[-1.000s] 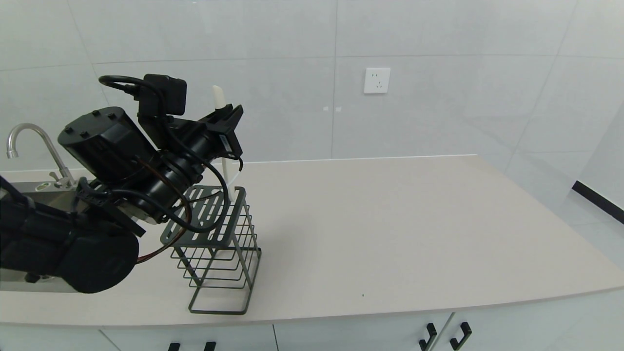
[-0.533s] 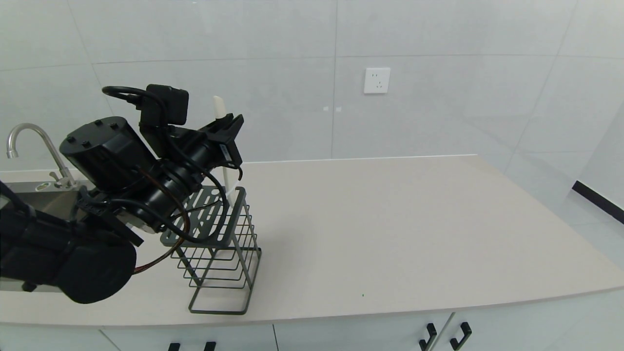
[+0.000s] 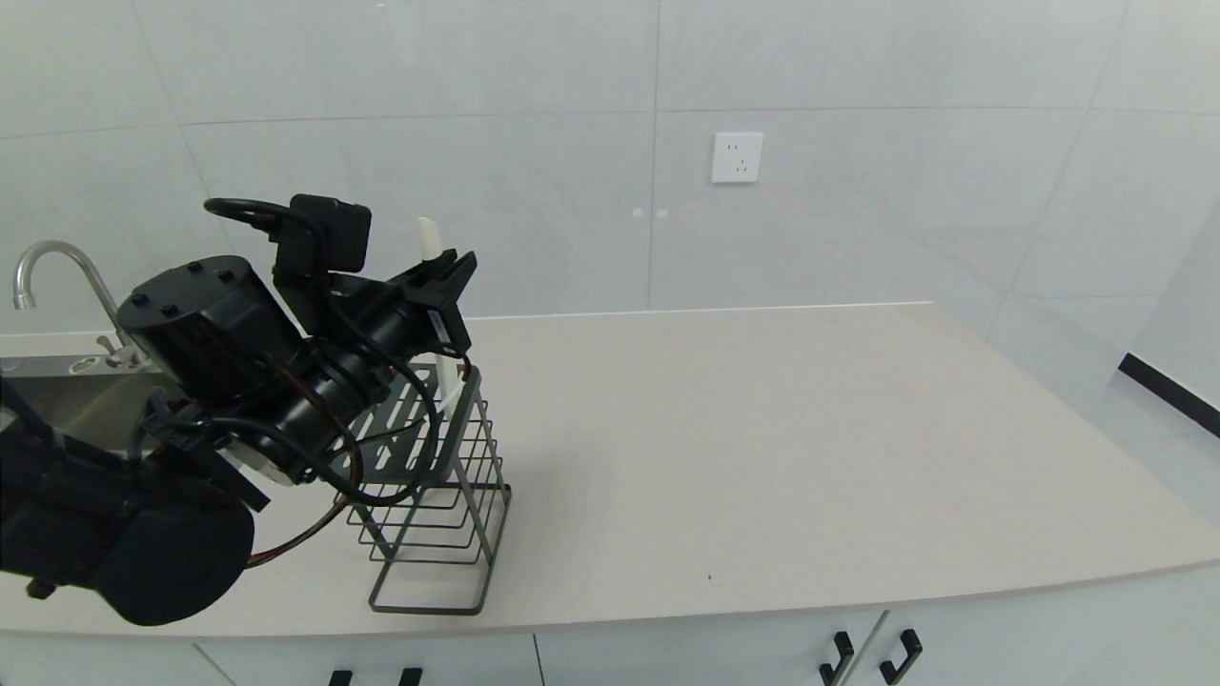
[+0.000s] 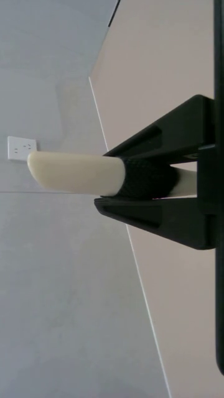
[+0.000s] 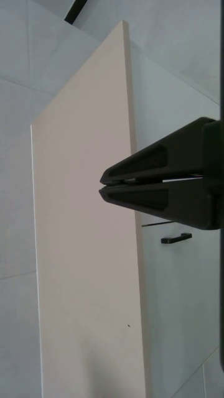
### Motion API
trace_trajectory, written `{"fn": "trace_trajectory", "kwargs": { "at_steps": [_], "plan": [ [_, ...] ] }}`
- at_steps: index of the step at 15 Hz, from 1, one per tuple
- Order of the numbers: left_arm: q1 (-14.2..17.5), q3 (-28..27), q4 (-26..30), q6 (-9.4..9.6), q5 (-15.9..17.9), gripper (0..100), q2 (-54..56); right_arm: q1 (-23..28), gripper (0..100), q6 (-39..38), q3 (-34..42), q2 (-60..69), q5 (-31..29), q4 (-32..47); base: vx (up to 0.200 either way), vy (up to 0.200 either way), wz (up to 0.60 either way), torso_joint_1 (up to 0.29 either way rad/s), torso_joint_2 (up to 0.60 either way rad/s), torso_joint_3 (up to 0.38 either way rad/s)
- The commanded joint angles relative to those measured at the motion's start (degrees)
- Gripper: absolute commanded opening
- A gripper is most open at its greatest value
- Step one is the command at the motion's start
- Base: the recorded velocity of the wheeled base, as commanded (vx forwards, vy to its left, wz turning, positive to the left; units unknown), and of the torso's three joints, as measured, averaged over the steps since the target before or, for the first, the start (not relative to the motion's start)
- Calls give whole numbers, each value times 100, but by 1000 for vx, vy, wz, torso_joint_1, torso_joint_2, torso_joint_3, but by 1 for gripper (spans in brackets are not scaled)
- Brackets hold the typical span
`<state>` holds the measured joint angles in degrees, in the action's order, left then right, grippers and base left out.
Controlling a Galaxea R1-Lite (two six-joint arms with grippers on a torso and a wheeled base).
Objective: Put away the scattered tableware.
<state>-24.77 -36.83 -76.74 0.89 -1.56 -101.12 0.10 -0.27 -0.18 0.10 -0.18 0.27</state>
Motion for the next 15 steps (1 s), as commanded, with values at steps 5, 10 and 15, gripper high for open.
{"fn": "trace_trajectory", "kwargs": {
  "at_steps": [5,10,15],
  "plan": [
    [-10,343,10,-107,7,0,-66,-1,0,0,1,-10,1,0,0,0,0,0,0,0],
    [-89,352,27,-115,7,0,-189,-1,0,0,1,-10,1,0,0,0,0,0,0,0],
    [-98,431,19,-194,7,0,-356,-1,0,0,1,-10,1,0,0,0,0,0,0,0]
  ]
}}
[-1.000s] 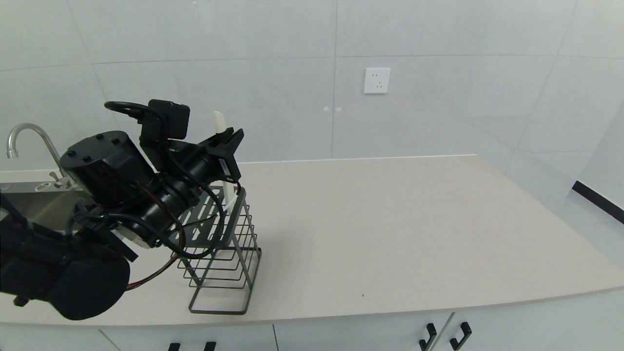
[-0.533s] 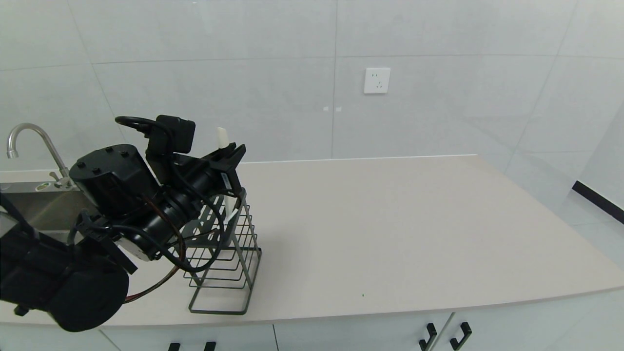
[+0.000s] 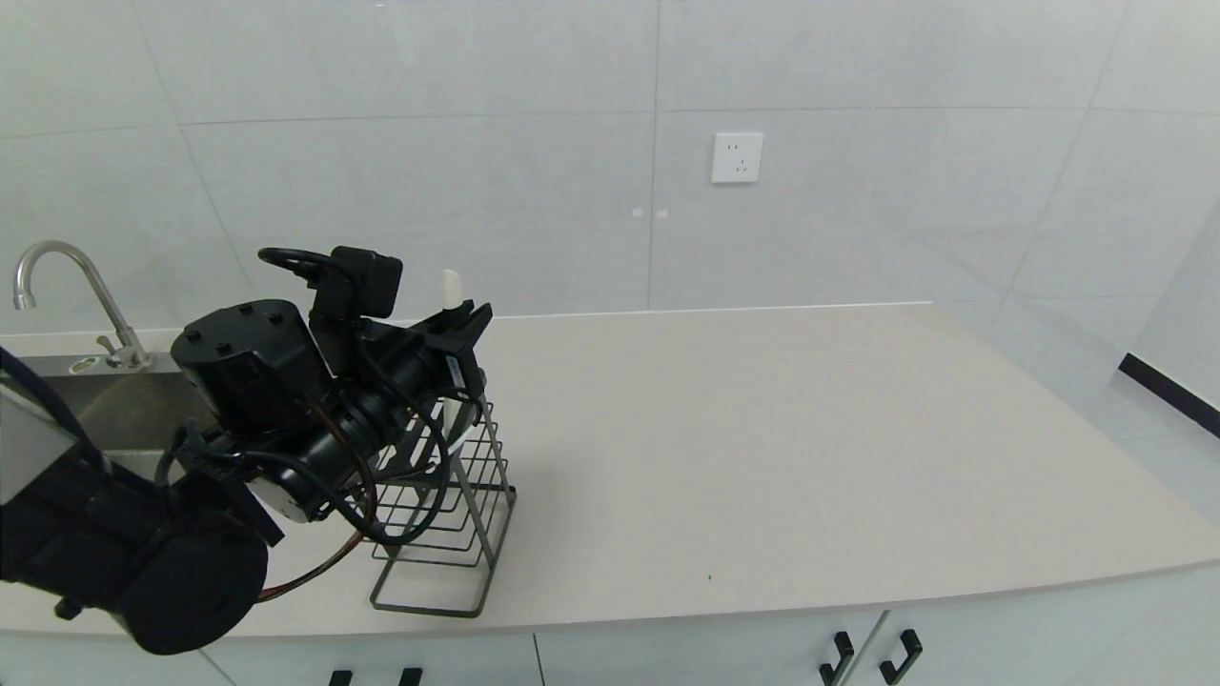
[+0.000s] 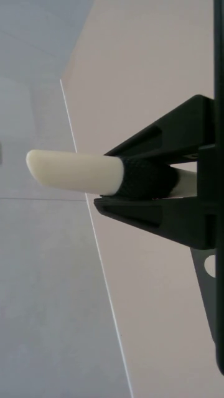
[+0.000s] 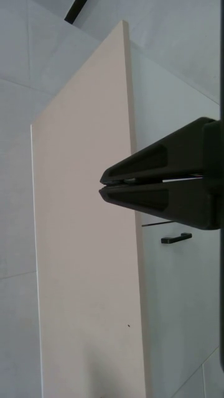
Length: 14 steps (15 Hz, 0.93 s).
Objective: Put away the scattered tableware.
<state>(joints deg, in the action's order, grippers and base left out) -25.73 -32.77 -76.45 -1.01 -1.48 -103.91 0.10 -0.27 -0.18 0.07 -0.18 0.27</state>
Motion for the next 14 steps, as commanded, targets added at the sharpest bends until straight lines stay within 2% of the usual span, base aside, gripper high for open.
{"fn": "trace_trajectory", "kwargs": {
  "at_steps": [1,2,3,11,14],
  "plan": [
    [-2,25,-11,-22,-2,0,-85,-1,0,0,1,-7,1,0,0,0,0,0,0,0],
    [-2,34,-11,-22,-2,0,-77,-1,0,0,1,-7,1,0,0,0,0,0,0,0],
    [-2,34,-19,-13,-2,100,-77,-1,0,0,1,-7,1,0,0,0,0,0,0,0],
    [77,-45,-54,13,7,100,214,-1,0,0,1,-7,1,0,0,0,0,0,0,0],
    [77,517,-54,13,7,100,1593,-1,0,0,1,-7,1,0,0,0,0,0,0,0]
  ]
}}
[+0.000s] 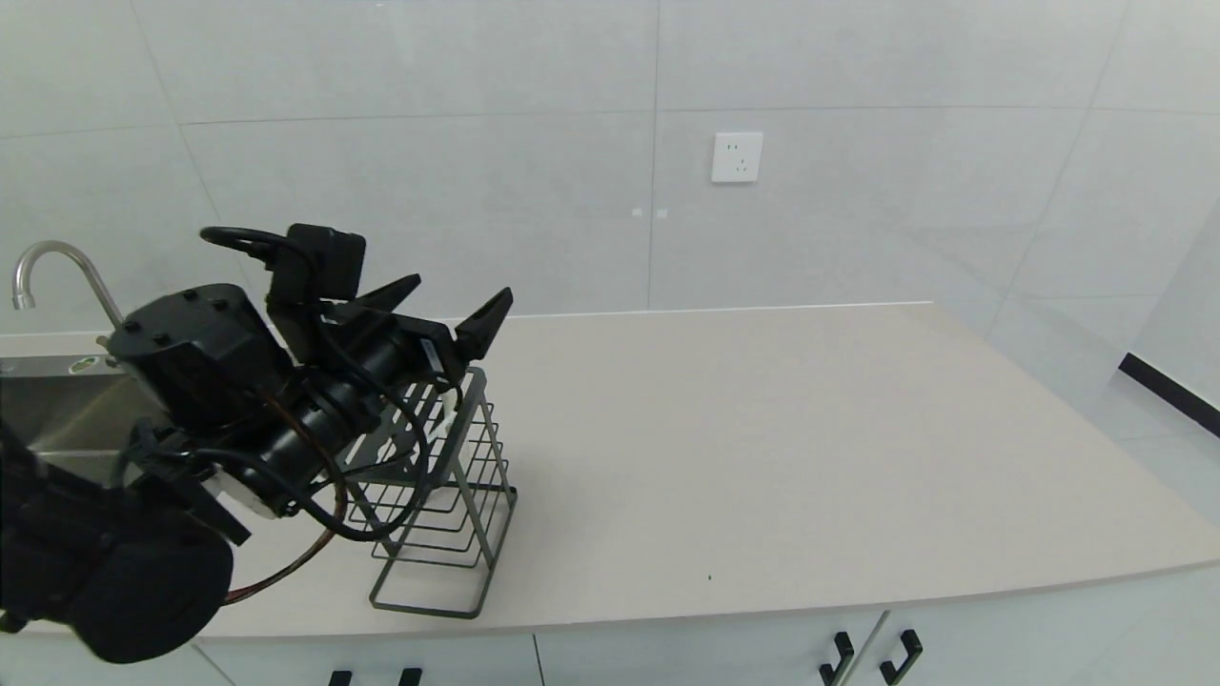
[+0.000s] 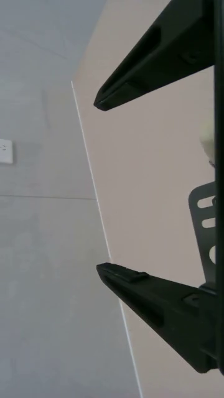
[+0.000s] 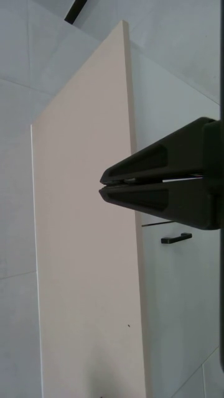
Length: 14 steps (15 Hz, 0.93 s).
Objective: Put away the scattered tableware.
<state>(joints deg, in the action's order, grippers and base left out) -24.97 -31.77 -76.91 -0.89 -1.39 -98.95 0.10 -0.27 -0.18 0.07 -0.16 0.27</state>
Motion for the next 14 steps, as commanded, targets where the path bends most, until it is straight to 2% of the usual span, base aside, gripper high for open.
{"fn": "trace_trajectory", "kwargs": {
  "at_steps": [1,3,5,6,7,9,11,12,13,14],
  "plan": [
    [53,698,1,-16,-2,100,1669,-1,0,0,1,-7,-2,0,0,0,0,0,0,0],
    [335,1428,97,10,42,100,2864,-1,0,0,1,-7,-2,0,0,0,0,0,0,0],
    [440,1990,519,-34,280,100,3602,-1,0,0,1,-7,-2,0,0,0,0,0,0,0],
    [581,2263,1205,-60,534,100,4261,-1,0,0,1,-7,-2,0,0,0,0,0,0,0],
    [677,2289,1600,-60,622,100,4630,-1,0,0,1,-7,-2,0,0,0,0,0,0,0],
    [1301,2298,2549,-8,728,100,5861,-1,0,0,1,-7,-2,0,0,0,0,0,0,0],
    [1741,2333,3402,10,983,100,6924,-1,0,0,1,-7,-2,0,0,0,0,0,0,0],
    [1943,2377,4272,19,1035,100,8005,-1,0,0,1,-7,-2,0,0,0,0,0,0,0],
    [2057,2439,5028,168,1053,100,8867,-1,0,0,1,-7,-2,0,0,0,0,0,0,0],
    [2075,2518,5705,546,1018,100,9464,-1,0,0,1,-7,-2,0,0,0,0,0,0,0]
  ]
}}
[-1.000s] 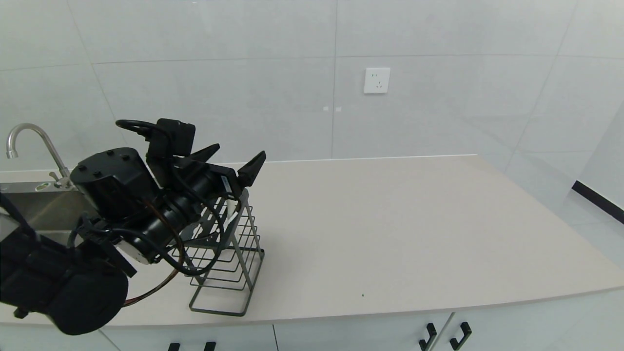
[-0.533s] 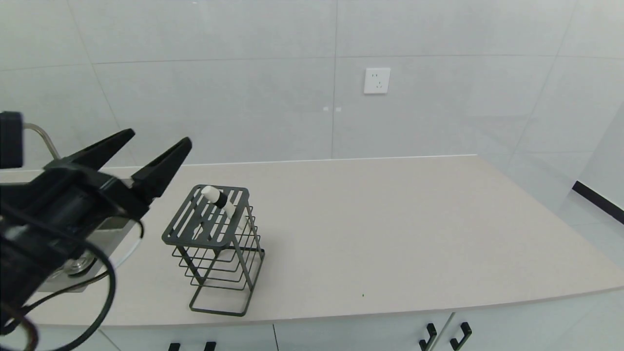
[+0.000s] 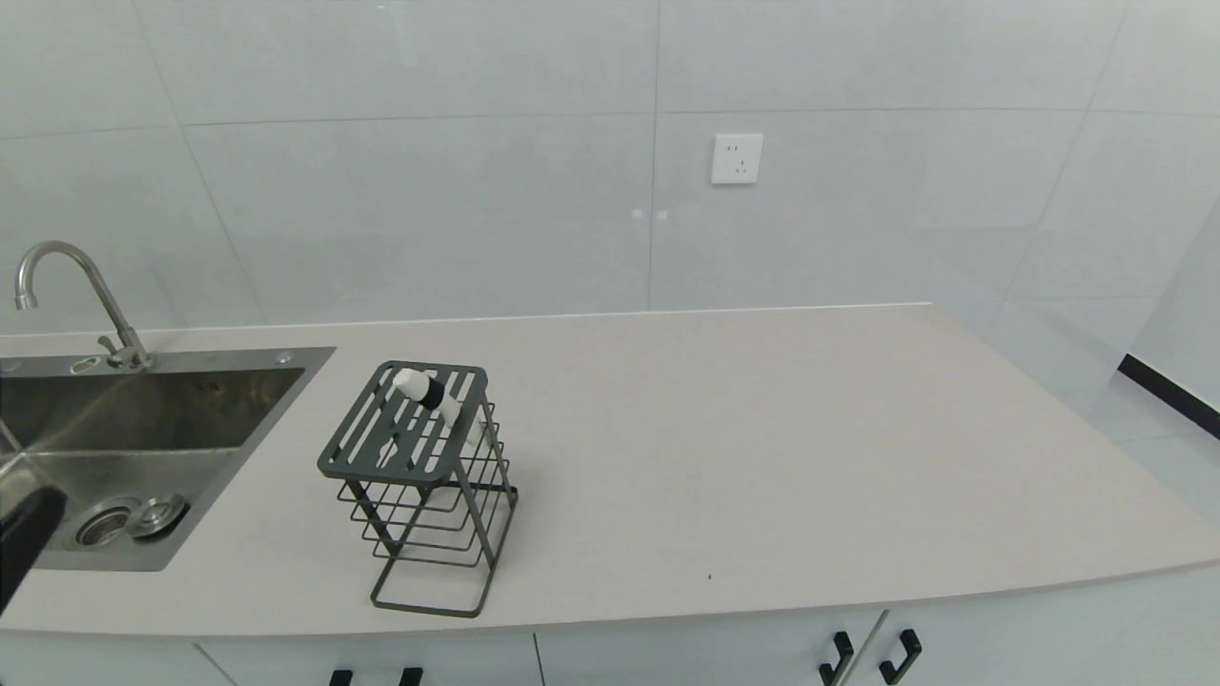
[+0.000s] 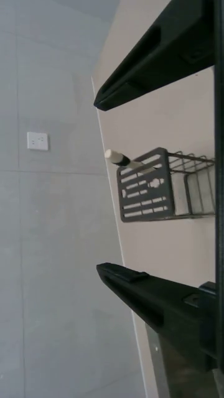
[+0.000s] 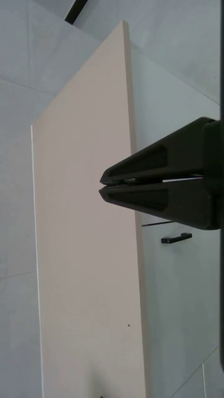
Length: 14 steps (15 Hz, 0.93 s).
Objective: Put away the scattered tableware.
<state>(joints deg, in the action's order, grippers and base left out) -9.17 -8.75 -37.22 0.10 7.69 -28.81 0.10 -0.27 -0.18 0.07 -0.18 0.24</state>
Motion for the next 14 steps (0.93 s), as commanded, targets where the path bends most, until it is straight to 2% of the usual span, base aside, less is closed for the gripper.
{"fn": "trace_trajectory", "kwargs": {
  "at_steps": [1,2,3,4,5,6,7,14],
  "plan": [
    [495,330,1727,579,101,100,2397,-1,0,0,1,-7,1,2,0,0,0,0,0,0],
    [512,700,1419,693,-22,100,2353,-1,0,0,1,-7,1,2,0,0,0,0,0,0],
    [635,875,1894,667,-198,100,2415,-1,0,0,1,-7,1,2,0,0,0,0,0,0],
    [785,866,2975,632,-224,100,2547,-1,0,0,1,-7,1,2,0,0,0,0,0,0],
    [908,866,3739,491,-207,100,2881,-1,0,0,1,-7,1,2,0,0,0,0,0,0],
    [908,831,3854,298,-189,100,2881,-1,0,0,1,-7,1,2,0,0,0,0,0,0],
    [908,875,3739,157,-233,100,2881,-1,0,0,1,-7,1,2,0,0,0,0,0,0],
    [908,875,3739,122,-233,100,2881,-1,0,0,1,-7,1,2,0,0,0,0,0,0]
  ]
}}
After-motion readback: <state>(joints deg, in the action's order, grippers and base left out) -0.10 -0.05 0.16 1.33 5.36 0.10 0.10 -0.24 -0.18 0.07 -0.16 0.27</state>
